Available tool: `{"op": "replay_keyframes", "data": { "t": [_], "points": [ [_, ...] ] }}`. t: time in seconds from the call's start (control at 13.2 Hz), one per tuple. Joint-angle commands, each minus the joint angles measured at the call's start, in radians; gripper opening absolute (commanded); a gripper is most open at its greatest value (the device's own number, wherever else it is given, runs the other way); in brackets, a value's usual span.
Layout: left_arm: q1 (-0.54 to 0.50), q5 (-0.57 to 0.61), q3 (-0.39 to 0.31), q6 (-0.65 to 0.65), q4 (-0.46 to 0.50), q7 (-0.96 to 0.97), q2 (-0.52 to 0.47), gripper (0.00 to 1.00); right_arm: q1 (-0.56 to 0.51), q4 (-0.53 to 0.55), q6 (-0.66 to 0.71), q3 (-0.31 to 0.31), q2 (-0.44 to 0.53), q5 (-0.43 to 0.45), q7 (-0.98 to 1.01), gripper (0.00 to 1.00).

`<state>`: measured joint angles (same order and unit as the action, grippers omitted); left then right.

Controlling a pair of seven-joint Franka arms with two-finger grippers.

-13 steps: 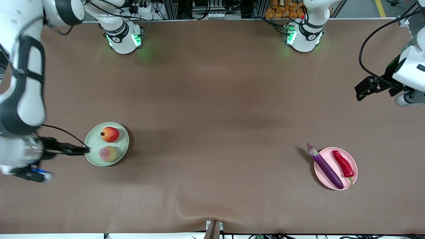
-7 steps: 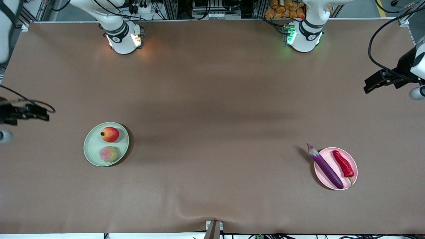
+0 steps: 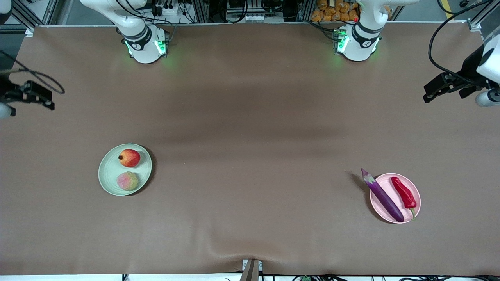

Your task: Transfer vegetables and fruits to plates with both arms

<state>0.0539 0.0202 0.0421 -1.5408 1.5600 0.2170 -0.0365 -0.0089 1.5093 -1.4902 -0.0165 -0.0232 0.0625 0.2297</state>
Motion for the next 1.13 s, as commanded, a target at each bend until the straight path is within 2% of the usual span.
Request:
{"op": "replay_keyframes", "data": {
  "t": [0.0,0.61,1.06],
  "points": [
    [0.0,-0.002,-0.001,-0.005,0.02,-0.01,-0.025,1.0,-0.008,0.086,-0.019,0.004,0.06,0.022,0.022,1.0],
    [-0.008,0.003,-0.008,0.015,0.0,-0.015,-0.019,1.0,-0.046,0.038,-0.024,0.003,0.035,-0.085,0.022,1.0],
    [-0.02,0.003,-0.005,0.015,-0.02,-0.077,-0.02,1.0,-0.023,0.019,-0.033,0.009,0.032,-0.082,0.02,1.0]
  ]
}}
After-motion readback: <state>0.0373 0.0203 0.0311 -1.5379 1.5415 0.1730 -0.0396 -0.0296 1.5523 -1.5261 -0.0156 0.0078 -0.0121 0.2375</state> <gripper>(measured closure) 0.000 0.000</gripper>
